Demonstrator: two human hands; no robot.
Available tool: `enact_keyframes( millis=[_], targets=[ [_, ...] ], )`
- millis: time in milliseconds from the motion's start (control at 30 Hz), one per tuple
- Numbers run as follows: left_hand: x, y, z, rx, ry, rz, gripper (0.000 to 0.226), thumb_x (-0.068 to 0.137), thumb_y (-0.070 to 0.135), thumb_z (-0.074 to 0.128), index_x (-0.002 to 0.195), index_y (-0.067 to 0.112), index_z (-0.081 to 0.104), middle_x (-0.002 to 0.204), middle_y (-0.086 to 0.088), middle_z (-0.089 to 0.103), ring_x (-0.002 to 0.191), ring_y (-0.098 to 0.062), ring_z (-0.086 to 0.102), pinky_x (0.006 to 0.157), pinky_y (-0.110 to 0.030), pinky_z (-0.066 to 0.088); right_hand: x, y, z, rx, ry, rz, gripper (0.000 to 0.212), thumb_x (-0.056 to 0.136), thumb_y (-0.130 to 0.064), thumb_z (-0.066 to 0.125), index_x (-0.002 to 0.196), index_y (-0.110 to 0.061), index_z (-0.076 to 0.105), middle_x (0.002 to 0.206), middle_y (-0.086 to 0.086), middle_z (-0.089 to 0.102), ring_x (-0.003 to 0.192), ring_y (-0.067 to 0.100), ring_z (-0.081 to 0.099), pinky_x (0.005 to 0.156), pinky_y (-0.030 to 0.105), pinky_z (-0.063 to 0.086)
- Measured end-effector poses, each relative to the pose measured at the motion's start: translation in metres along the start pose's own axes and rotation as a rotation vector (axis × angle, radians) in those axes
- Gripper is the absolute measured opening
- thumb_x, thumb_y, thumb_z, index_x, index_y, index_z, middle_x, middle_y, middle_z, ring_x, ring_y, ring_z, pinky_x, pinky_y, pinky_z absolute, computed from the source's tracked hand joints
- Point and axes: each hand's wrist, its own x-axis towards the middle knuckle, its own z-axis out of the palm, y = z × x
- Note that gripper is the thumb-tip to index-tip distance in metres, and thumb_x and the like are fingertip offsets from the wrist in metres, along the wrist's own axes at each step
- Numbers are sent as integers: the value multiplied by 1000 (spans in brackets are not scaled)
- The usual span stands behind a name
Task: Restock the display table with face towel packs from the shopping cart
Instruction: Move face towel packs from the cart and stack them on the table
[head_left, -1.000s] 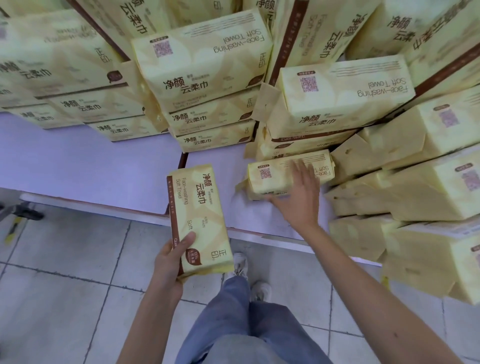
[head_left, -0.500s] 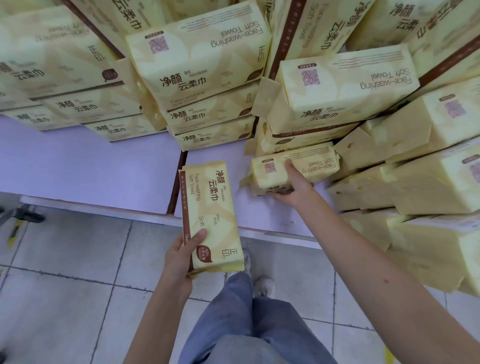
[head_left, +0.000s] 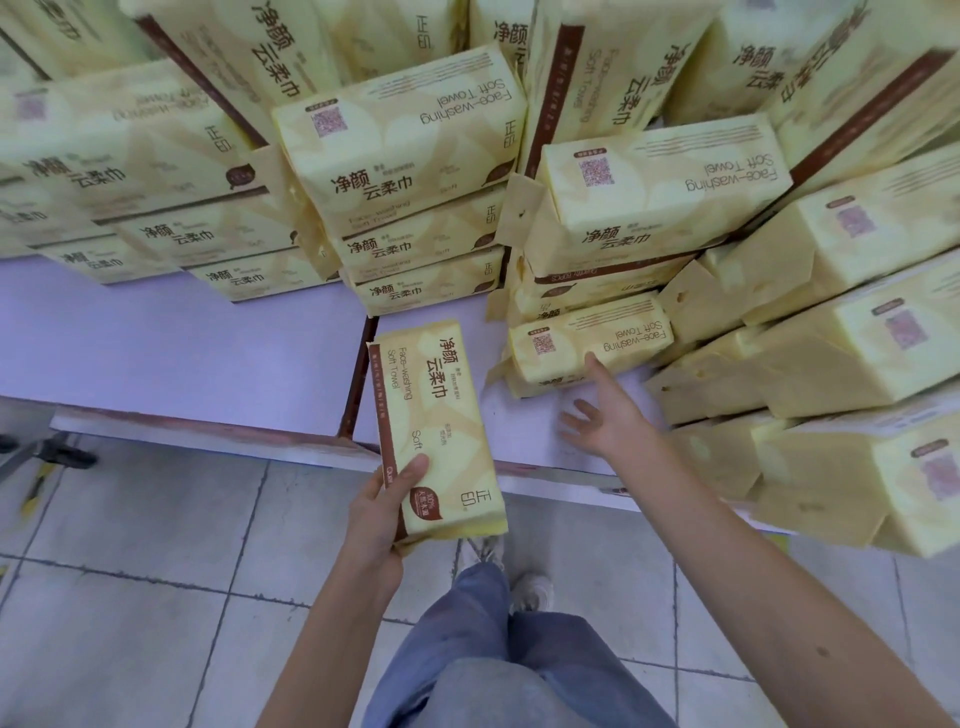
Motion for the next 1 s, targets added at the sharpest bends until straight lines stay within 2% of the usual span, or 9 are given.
enact_keyframes(
  millis=[100, 200, 333, 433, 500, 633, 733, 900, 1000],
  targets=[
    [-6, -8, 17, -78, 6, 44, 65, 64, 29, 73, 124, 11, 57, 112, -14, 70, 96, -32, 66, 48, -28, 55, -32, 21, -12, -53, -128, 70, 58, 81, -55, 63, 123, -20, 43, 124, 8, 46, 113, 33, 49, 68, 45, 46],
    [-13, -17, 36, -174, -14, 103, 64, 73, 23, 72, 131, 5, 49, 117, -16, 67, 87, -27, 68, 45, -26, 52, -58, 36, -17, -129, -249, 107, 63, 77, -58, 63, 125, -21, 46, 121, 7, 52, 93, 31, 58, 86, 48, 44],
    [-21, -23, 60, -213, -67, 174, 72, 71, 23, 73, 134, 2, 45, 118, -13, 66, 94, -21, 70, 73, -33, 58, -85, 46, -8, -240, -428, -17, 40, 70, -49, 72, 93, -17, 67, 90, 6, 67, 76, 28, 56, 70, 36, 42],
    [-23, -25, 68, -168, -90, 193, 89, 61, 28, 80, 136, 3, 40, 122, -15, 64, 103, -27, 66, 78, -36, 56, -88, 43, -8, -221, -324, -196, 48, 72, -34, 77, 114, -15, 62, 106, 8, 70, 90, 27, 64, 81, 41, 52],
    [-24, -21, 68, -43, -124, 197, 93, 61, 40, 83, 137, 7, 40, 117, -10, 67, 97, -22, 67, 78, -34, 53, -88, 36, -14, -175, -272, -263, 52, 74, -29, 76, 120, -13, 58, 108, 7, 70, 90, 21, 65, 77, 36, 52],
    [-25, 12, 49, 85, -55, 235, 63, 74, 60, 60, 126, 29, 43, 132, -6, 55, 117, -22, 53, 109, -57, 31, -90, 13, -31, -166, -334, -357, 65, 67, -28, 82, 125, -14, 54, 107, 7, 69, 90, 20, 65, 70, 31, 53],
    [-20, 55, 34, 88, -43, 322, 53, 88, 59, 45, 136, 38, 36, 143, -4, 43, 128, -26, 45, 106, -57, 31, -88, -7, -43, -146, -362, -418, 97, 45, -29, 90, 131, -15, 47, 121, 13, 64, 110, 29, 62, 91, 44, 52],
    [-14, 93, 48, 402, -296, 227, 70, 76, 75, 48, 125, 26, 56, 119, -8, 65, 110, -28, 60, 86, -48, 48, -90, -26, -50, -118, -422, -478, 101, 42, -22, 88, 132, -9, 44, 118, 16, 65, 104, 29, 65, 73, 37, 57],
    [-17, 90, 70, 474, -248, 238, 53, 81, 66, 52, 111, 23, 63, 96, -4, 73, 91, -23, 67, 76, -40, 54, -95, -29, -45, -169, -388, -524, 94, 46, -26, 91, 128, -7, 49, 108, 14, 70, 95, 26, 69, 67, 35, 59]
  ],
)
